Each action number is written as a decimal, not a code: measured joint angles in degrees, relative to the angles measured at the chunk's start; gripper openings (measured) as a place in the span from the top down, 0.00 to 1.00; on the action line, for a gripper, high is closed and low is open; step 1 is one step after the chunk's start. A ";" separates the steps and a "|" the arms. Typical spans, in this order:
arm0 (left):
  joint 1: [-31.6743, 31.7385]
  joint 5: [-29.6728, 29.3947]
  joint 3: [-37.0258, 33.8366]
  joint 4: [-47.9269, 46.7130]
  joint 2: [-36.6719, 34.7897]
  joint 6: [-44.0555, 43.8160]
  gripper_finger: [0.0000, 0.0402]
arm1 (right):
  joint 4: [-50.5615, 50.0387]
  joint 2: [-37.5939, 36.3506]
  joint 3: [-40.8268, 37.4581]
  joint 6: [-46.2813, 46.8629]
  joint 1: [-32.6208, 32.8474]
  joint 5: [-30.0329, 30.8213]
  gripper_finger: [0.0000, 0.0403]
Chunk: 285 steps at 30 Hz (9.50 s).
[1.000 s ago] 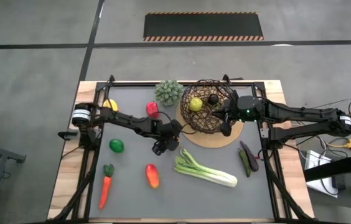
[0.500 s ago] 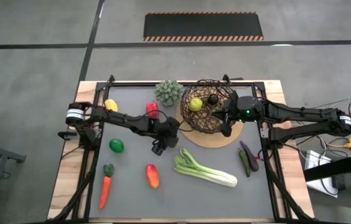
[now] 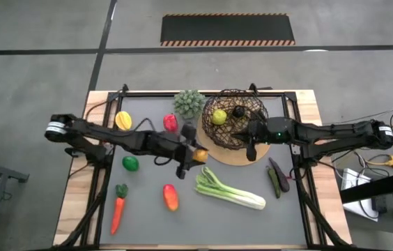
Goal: Build produce basket
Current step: Put the yellow mango into the black wire basket, then adjust the green apple in the black wire basket
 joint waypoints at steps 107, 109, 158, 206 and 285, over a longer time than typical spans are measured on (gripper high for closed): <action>1.93 -3.10 -19.95 54.61 -10.09 -12.98 0.23 | -52.62 22.25 32.84 0.66 -11.62 1.83 0.55; 1.93 -3.11 -20.82 54.51 -11.15 -12.25 0.23 | -54.84 23.44 33.01 0.68 -14.01 1.79 0.55; 1.95 -6.26 -21.73 50.11 -13.30 -7.42 0.23 | -58.92 38.03 40.96 5.45 -23.86 4.78 0.34; 1.95 -7.43 -21.94 50.05 -13.30 -4.42 0.23 | -39.36 50.69 41.49 -12.14 -22.29 -2.22 0.08; 8.92 -5.93 -2.95 59.86 18.61 -18.41 0.23 | 49.65 11.78 -8.41 -10.71 -7.75 -9.90 0.28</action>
